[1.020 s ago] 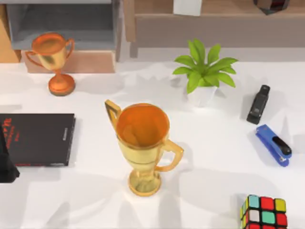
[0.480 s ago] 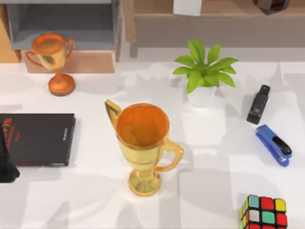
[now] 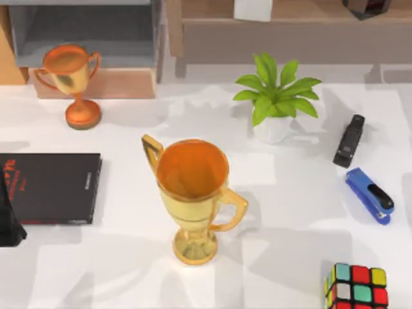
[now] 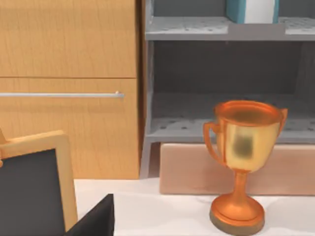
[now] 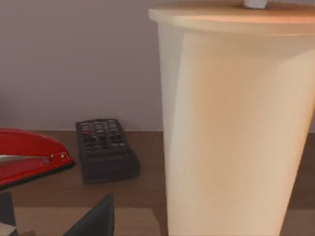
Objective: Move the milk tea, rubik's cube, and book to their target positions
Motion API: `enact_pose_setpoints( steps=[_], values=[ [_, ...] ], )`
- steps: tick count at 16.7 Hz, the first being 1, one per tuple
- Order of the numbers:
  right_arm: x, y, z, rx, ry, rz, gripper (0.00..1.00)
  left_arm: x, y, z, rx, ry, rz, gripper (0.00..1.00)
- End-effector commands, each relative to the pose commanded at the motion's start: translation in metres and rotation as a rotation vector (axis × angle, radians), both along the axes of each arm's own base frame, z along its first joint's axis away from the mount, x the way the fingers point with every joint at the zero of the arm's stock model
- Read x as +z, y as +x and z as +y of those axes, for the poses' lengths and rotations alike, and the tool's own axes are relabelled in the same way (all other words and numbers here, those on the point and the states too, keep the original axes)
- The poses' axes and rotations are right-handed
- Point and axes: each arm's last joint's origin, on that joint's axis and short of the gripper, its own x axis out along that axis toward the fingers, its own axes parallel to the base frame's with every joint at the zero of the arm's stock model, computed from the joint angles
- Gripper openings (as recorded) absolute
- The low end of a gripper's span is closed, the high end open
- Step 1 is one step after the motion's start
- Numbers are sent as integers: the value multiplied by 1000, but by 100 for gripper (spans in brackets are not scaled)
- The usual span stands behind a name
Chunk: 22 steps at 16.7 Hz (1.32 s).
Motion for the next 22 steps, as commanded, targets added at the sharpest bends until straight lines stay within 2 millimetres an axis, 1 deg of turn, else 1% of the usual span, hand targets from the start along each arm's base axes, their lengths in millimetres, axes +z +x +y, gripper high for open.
enact_pose_setpoints(
  steps=[2,7,8,10,15,17,19,22],
  values=[
    [-2,4,-1,1,1,-4,100,0,0,0,0,0,0,100],
    [-2,3,1,4,1,0,100,0,0,0,0,0,0,100],
    [-2,7,1,3,1,0,100,0,0,0,0,0,0,100],
    [-2,20,-1,0,1,-1,100,0,0,0,0,0,0,100],
    [1,66,-2,1,0,-8,100,0,0,0,0,0,0,100],
    [0,79,-2,1,0,-7,100,0,0,0,0,0,0,100],
    [-1,84,-2,1,1,-4,100,0,0,0,0,0,0,100],
    [-1,84,-2,1,1,-4,100,0,0,0,0,0,0,100]
  ],
)
